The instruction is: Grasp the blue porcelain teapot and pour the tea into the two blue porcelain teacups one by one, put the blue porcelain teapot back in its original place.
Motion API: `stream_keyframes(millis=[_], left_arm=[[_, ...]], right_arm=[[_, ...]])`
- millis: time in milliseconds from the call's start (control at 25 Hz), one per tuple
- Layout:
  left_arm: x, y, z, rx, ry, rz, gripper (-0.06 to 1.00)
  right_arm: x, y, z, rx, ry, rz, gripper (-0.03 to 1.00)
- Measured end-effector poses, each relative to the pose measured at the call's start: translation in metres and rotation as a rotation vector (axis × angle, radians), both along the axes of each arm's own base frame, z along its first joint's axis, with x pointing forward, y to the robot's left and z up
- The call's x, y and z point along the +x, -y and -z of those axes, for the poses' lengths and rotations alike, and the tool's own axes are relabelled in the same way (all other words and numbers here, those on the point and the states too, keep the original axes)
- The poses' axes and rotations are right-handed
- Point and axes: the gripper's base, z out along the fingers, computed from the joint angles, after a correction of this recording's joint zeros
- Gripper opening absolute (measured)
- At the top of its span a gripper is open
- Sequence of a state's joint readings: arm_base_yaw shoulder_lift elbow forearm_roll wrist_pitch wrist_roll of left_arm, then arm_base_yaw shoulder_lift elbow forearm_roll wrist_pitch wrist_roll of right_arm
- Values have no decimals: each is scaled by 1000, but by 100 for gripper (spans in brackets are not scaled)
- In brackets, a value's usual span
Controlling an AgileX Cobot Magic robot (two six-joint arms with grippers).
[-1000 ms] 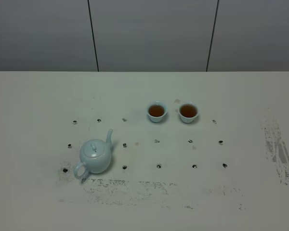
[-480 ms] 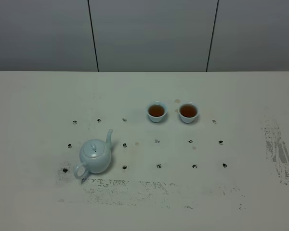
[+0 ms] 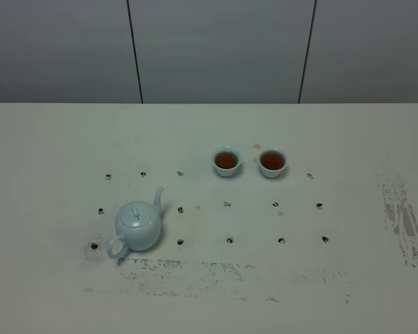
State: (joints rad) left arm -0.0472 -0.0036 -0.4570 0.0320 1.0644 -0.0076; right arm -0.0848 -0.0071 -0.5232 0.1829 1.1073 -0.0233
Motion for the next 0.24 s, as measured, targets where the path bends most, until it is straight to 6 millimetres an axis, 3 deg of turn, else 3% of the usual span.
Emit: stream_keyframes(millis=[240], left_arm=[[0,0,0,0,0,0,34]], right_arm=[[0,0,0,0,0,0,21]])
